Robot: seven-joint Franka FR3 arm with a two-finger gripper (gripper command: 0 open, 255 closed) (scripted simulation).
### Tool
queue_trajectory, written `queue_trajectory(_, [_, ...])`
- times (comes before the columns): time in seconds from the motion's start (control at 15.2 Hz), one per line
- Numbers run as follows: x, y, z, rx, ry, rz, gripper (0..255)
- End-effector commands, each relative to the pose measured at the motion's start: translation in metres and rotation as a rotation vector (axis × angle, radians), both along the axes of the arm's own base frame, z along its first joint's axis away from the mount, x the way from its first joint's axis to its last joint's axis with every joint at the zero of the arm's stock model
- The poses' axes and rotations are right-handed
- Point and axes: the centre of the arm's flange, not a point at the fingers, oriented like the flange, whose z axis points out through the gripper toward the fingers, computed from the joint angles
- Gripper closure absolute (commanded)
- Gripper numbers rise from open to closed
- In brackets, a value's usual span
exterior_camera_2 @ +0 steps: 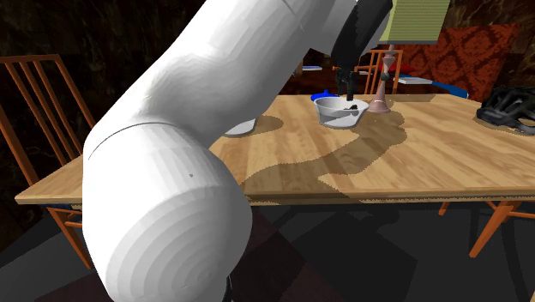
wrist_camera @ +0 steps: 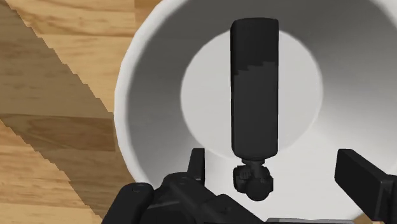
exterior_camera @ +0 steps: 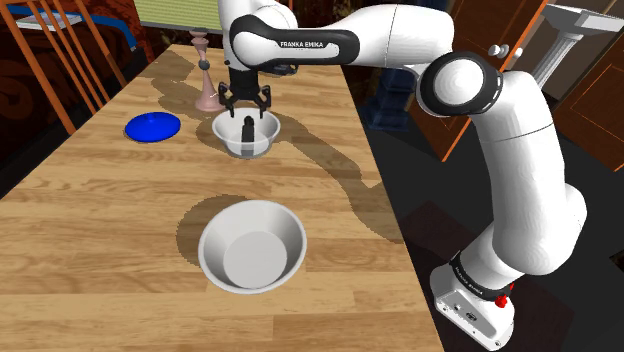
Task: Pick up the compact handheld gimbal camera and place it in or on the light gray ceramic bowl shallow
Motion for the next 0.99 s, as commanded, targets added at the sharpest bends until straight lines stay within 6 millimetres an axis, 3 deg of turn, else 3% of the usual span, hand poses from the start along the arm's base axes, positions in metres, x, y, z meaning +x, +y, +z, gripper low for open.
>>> queue_trajectory(0.0, [0.000, 0.000, 0.000, 0.000, 0.000, 0.000, 0])
queue_trajectory(0.13, [0.000, 0.000, 0.000, 0.000, 0.000, 0.000, 0])
queue_trajectory(0.4, [-0.004, 0.002, 0.050, 0.000, 0.000, 0.000, 0])
queue_trajectory(0.92, [-0.004, 0.002, 0.050, 0.000, 0.000, 0.000, 0])
